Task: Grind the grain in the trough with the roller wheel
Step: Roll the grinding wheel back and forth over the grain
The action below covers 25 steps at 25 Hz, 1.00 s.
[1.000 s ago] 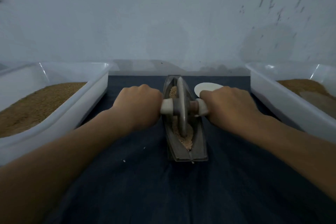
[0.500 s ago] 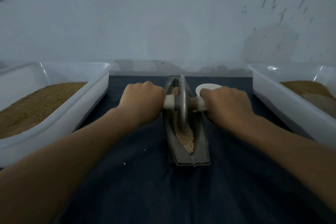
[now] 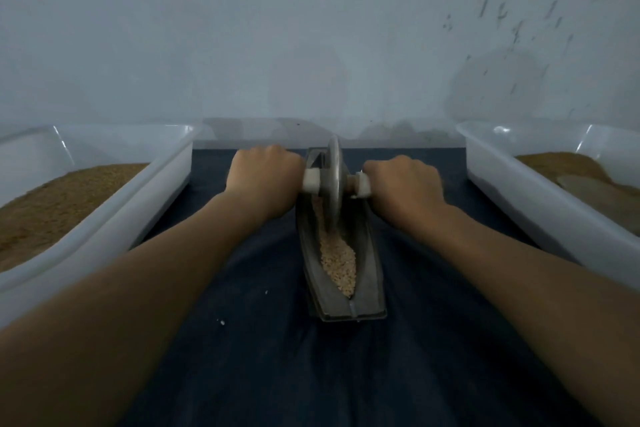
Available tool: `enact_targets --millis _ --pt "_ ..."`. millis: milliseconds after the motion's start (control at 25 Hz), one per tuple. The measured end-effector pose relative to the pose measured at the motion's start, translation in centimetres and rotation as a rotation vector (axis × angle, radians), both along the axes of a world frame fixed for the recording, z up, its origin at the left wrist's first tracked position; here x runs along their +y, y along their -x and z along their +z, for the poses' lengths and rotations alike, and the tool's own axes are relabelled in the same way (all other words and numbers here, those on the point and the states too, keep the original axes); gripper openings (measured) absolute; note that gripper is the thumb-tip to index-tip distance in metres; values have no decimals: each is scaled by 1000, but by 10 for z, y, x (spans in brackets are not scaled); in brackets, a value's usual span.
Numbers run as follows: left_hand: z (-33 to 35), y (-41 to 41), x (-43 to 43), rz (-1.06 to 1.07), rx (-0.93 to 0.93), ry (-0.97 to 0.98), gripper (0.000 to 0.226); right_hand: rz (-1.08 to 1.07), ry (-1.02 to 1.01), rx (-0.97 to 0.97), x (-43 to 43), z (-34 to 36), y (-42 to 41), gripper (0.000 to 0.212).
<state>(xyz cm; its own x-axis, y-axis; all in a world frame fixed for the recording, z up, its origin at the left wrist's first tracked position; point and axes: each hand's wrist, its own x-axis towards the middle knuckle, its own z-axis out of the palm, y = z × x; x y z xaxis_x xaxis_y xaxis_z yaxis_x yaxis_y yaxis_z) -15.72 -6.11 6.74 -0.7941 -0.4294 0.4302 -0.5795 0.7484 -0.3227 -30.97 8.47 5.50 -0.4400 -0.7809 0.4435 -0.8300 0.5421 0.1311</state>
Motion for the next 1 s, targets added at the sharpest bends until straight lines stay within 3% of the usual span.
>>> enact_targets --millis 40,120,200,280,400,480,560,640,720,1000 --pt "-8 -12 3 -37 45 29 3 65 50 101 13 -6 -2 25" --pt "-24 -42 16 -128 124 97 31 201 153 295 39 -14 -14 35" --pt "-28 -50 17 -171 189 126 48 262 200 339 47 -14 -12 40" --pt "-29 -37 10 -94 163 125 40 147 111 268 29 -12 -10 41" --pt "-11 2 -5 18 84 71 4 -21 29 37 -7 0 0 11" --pt "-1 14 -10 9 24 35 9 -44 -25 -45 -13 2 6 5" --pt "-4 -3 -5 -75 6 10 8 59 -12 38 4 -1 5 21" --pt "-14 -35 -4 -179 -7 -58 10 213 73 289 29 -6 -3 46" --pt "-16 -60 -11 -227 -32 -127 14 272 164 396 42 -4 -5 54" --pt "-1 -9 -23 52 -9 -164 12 20 -4 67 -16 5 10 16"
